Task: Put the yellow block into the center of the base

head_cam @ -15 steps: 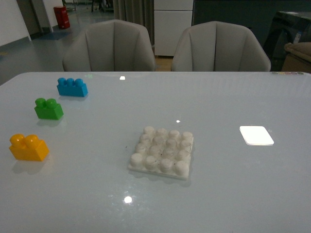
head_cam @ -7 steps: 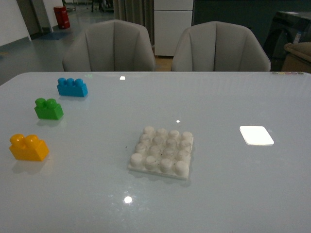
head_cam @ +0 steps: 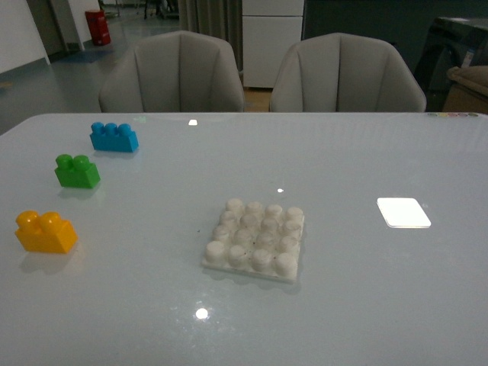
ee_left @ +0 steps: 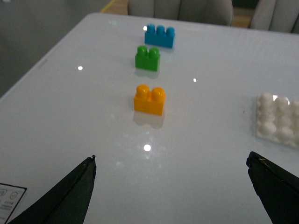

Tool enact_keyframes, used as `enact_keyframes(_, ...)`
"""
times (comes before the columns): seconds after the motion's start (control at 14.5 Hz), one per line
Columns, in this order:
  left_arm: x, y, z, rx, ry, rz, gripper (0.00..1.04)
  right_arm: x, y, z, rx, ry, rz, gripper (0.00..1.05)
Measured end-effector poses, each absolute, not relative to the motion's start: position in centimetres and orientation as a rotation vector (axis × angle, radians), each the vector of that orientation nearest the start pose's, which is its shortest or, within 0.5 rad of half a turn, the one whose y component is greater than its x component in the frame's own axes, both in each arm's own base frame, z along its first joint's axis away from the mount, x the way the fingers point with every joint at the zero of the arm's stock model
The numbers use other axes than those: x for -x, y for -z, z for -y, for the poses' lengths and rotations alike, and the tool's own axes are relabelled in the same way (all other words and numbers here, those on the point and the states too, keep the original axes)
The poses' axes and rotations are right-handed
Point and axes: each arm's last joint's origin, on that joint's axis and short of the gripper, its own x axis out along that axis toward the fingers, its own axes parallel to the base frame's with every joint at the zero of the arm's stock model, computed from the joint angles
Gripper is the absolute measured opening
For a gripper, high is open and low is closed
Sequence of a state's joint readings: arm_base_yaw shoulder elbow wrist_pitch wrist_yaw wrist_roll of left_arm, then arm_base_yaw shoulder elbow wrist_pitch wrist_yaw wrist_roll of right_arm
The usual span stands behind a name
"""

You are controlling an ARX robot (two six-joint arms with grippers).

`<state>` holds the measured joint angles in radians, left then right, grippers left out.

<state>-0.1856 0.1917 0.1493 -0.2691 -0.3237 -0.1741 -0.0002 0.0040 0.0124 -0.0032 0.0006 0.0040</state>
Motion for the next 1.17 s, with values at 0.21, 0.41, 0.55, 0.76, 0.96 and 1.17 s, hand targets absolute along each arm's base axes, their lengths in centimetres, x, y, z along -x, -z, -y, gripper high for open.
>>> enact_keyframes(0.21,-10.9,-19.0,0.8,0.13,-0.129,-0.21,0.98,-9.7,-16.7,0.0,-0.004,0.0,0.005,0.98)
enact_keyframes(0.41,-15.5,-18.1,-1.2,0.092,-0.108,-0.225,0.98,-9.7,-16.7,0.0,-0.004,0.0,0.005,0.98)
enact_keyframes(0.55,-19.6,-18.3,-2.8,0.046,-0.095,-0.216,0.98,-9.7,-16.7,0.0,-0.004,0.0,0.005,0.98)
enact_keyframes(0.76,-29.2,-16.2,-4.9,-0.008,-0.058,-0.328,0.98,-9.7,-16.7,0.0,-0.004,0.0,0.005,0.98)
enact_keyframes(0.96,-34.9,-12.2,-5.9,-0.008,-0.02,-0.493,0.98,-9.7,-16.7,0.0,-0.004,0.0,0.005,0.98)
enact_keyframes(1.17,-37.1,-10.6,-6.5,-0.011,-0.004,-0.546,0.98,-9.7,-16.7,0.0,-0.004,0.0,0.005,0.98)
